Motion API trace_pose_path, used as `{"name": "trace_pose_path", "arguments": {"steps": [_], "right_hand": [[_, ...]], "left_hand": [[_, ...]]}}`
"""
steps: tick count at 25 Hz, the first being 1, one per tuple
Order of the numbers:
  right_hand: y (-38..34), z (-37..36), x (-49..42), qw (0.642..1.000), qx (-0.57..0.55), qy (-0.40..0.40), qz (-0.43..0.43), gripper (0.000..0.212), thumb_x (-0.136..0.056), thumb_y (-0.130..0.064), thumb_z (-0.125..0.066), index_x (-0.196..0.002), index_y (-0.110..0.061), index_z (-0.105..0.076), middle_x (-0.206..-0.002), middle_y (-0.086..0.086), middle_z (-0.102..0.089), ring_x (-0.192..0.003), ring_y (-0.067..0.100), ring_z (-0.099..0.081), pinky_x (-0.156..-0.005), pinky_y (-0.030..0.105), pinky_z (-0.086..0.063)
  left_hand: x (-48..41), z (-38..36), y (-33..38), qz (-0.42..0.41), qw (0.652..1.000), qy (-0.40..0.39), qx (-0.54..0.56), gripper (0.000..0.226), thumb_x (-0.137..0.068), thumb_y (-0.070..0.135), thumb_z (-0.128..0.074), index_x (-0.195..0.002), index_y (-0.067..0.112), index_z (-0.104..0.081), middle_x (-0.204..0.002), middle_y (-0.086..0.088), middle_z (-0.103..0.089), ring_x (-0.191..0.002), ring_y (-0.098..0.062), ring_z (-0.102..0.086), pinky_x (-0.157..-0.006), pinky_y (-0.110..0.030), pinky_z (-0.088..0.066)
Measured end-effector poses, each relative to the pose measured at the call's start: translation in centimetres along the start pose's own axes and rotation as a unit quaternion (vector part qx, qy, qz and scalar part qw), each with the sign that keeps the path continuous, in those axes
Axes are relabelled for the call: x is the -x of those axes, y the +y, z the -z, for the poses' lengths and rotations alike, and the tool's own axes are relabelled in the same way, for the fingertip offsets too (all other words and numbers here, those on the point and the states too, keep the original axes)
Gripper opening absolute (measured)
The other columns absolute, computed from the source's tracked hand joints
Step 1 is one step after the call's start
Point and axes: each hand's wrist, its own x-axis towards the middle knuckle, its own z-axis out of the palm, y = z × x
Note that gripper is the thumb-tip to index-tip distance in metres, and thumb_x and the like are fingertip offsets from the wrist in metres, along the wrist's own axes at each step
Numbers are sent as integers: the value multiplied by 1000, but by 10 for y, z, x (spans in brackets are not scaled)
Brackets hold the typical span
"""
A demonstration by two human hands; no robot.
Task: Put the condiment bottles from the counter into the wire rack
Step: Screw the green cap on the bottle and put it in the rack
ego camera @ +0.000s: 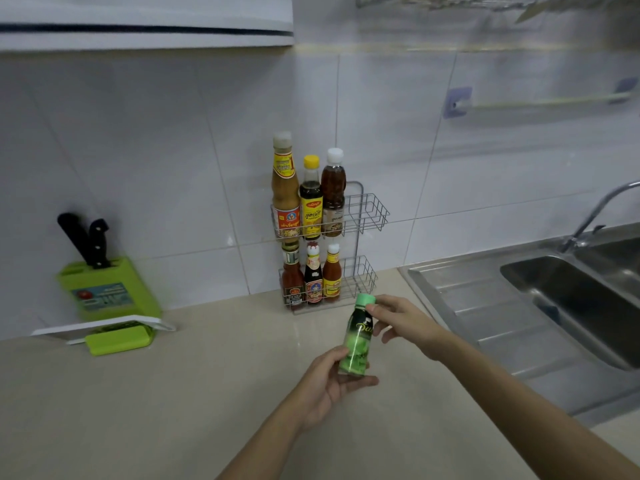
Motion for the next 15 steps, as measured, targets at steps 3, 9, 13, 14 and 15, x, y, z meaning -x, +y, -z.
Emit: {"name": "trace_pose_path", "arguments": {"steps": [3,9,13,14,15], "right_hand": [[0,-1,-24,1000,-12,9,-8,32,-94,-31,-57,-117,-8,-60,-90,2,-64,-69,11,-57,-60,23,-50],[15,2,-75,990,-56,131,-5,19,-96,-22,-53,-109,-8,-56,-98,9,-57,-94,25,-63,-79,44,-58],[25,24,-112,958,94,262,65,18,-94,-23,-56,-110,-15,-57,-102,6,-61,-95,23,-62,-80,42,-55],[26,27,-119,947,130,281,88,21,-94,-22,-56,-113,-15,-57,-104,6,-61,-94,21,-60,-80,39,-53],[27,28,-126,938,154,292,109,24,-94,-21,-56,-116,-14,-57,-105,5,-60,-94,20,-59,-80,37,-52]], "left_hand": [[-16,3,14,29,1000,-10,1,42,-97,24,-41,-125,-7,-51,-99,-25,-67,-85,-40,-70,-69,-33,-61],[-60,28,27,50,970,104,-212,36,-99,31,-47,-110,1,-64,-103,-23,-71,-87,-28,-69,-76,-31,-58],[-83,81,37,-55,912,301,-273,14,-94,13,-54,-85,9,-65,-82,-13,-67,-73,-23,-62,-63,-30,-53],[-88,95,42,-73,894,345,-275,13,-92,11,-55,-83,11,-64,-83,-14,-67,-76,-27,-62,-69,-37,-54],[-94,106,49,-83,880,378,-275,13,-91,9,-55,-82,14,-63,-86,-17,-68,-79,-28,-62,-75,-44,-55]]}}
